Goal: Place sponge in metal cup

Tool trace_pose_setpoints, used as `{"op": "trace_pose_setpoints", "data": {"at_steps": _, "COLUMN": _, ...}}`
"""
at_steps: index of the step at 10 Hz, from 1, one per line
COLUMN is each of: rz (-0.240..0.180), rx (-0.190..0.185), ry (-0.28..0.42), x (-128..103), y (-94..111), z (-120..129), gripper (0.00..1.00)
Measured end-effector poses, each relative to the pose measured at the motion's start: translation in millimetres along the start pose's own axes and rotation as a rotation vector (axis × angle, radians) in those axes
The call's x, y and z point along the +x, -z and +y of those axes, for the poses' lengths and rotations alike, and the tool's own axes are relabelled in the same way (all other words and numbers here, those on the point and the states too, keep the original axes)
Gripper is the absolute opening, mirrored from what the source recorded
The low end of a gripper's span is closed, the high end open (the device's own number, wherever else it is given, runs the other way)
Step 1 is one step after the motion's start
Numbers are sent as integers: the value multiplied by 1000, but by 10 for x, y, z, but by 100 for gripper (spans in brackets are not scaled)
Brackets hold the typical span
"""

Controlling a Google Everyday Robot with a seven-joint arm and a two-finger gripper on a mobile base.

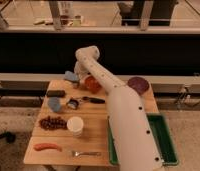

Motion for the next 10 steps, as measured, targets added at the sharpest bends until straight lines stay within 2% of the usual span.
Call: {"op": "trace_pose_setpoints", "data": {"at_steps": 10, "rz": 25, "rx": -10, "ry": -16, "x": 52, "y": -72, "z": 0, "gripper": 1}}
